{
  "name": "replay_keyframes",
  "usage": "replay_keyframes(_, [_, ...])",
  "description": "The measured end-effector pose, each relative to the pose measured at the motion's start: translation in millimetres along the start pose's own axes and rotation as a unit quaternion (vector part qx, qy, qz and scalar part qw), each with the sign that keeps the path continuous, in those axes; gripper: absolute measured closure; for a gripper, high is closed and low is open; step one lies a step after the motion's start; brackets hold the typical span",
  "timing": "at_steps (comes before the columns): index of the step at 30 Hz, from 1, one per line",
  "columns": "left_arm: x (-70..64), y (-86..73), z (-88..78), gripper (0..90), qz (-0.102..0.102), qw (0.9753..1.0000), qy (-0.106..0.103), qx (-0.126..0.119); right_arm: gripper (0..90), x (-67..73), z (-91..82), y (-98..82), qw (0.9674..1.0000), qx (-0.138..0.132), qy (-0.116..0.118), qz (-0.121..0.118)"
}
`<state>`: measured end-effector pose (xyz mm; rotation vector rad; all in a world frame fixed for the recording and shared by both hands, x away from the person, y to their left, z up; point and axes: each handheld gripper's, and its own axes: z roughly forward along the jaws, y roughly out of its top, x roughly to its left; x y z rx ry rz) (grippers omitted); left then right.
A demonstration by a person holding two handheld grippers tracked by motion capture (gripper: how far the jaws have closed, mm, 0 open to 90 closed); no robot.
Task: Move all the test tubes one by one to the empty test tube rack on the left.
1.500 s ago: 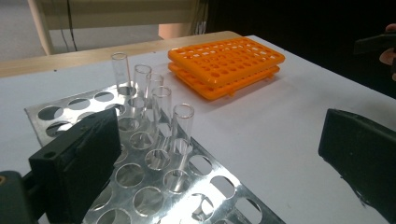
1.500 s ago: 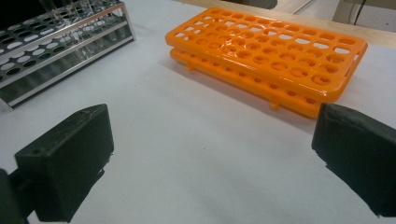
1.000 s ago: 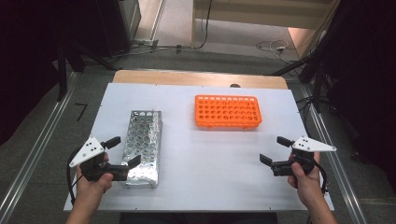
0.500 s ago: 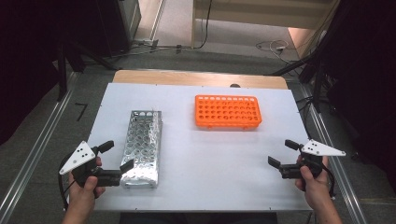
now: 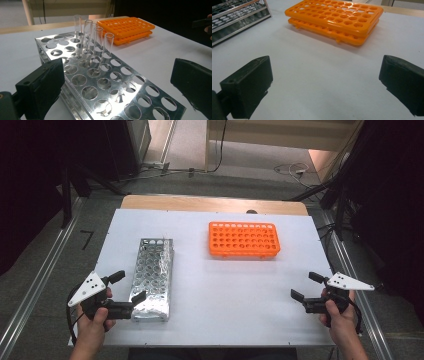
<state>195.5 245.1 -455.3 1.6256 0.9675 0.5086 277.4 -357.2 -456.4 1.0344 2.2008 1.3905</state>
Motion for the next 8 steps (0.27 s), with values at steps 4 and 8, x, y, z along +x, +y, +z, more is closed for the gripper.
replay_keyframes(4, [0.0,0.2,-0.3,0.0,0.001,1.0000,0.000,-0.001,0.0,0.7,0.5,0.4,1.0000,0.000,-0.001,-0.001])
replay_keyframes(8, [-0.1,0.5,-0.3,0.0,0.001,1.0000,0.001,0.000,0.0,1.0,0.7,0.1,1.0000,0.000,-0.002,-0.002])
